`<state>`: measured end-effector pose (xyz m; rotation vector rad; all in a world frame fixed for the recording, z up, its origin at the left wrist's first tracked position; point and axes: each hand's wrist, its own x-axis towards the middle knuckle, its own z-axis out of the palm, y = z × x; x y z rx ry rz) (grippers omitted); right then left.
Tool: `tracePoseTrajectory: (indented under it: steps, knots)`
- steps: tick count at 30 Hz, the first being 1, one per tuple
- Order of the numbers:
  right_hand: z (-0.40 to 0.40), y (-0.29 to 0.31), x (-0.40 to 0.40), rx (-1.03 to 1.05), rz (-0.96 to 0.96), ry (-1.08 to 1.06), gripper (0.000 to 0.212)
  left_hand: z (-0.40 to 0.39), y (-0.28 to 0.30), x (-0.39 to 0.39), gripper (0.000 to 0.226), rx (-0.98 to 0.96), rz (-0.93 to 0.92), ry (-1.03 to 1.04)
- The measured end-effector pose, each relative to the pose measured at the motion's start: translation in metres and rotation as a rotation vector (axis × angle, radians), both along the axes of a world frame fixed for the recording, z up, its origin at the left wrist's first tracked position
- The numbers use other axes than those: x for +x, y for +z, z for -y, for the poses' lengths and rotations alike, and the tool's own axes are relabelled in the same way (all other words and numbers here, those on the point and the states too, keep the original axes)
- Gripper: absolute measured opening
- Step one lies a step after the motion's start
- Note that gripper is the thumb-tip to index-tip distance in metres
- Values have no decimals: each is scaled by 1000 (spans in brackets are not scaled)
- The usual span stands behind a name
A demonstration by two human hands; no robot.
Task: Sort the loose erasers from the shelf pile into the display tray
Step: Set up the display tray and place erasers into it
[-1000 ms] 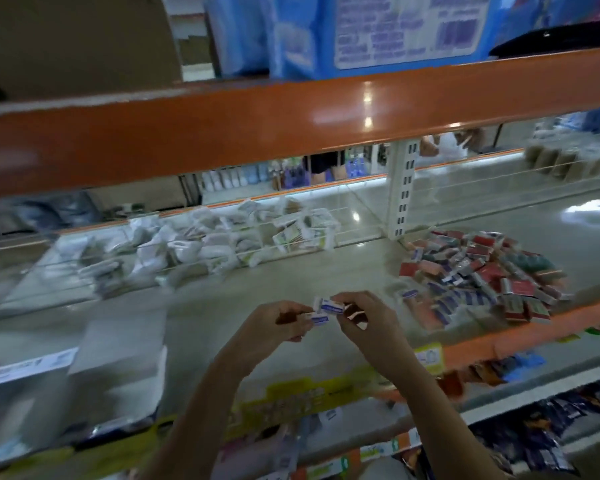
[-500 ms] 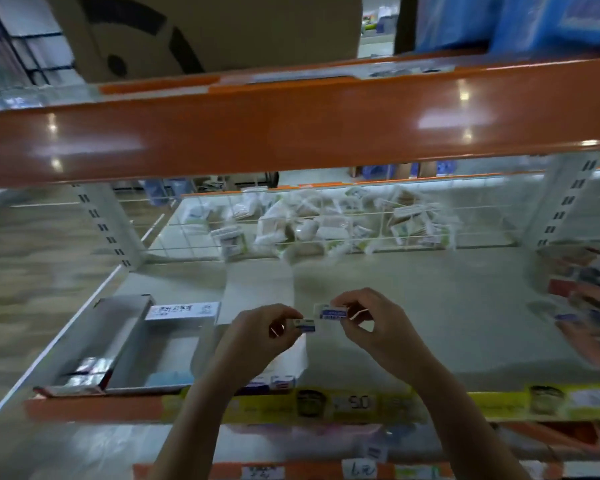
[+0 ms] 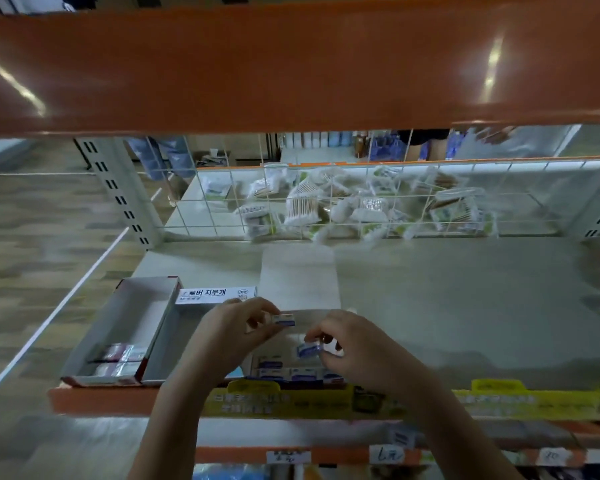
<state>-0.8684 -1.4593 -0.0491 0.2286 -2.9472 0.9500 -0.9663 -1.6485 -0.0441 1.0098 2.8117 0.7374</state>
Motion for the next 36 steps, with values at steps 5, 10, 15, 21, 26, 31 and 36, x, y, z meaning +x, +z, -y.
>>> tracePoseTrajectory:
  steps: [5,10,15,21,26,31,36]
  knots:
    - [13,-6,-7,88,27,-6,27,9,-3,-8,22,-7,33,-30]
    - [18,-11,-11,139,64,-28,28,14,-7,-12,21,-6,50,-64]
    - [16,-11,-13,157,119,-20,31,17,-13,-13,19,27,89,-67]
    - [18,-12,-14,191,168,-24,31,20,-15,-12,22,59,100,-65]
    - [19,-13,-15,213,197,0,32,21,-13,-10,23,24,75,-92]
    - [18,-7,-11,123,141,-90,29,16,-5,-8,24,-73,24,-124]
    - [-1,7,-1,107,8,-284,24,-3,9,-1,27,-123,-37,-208]
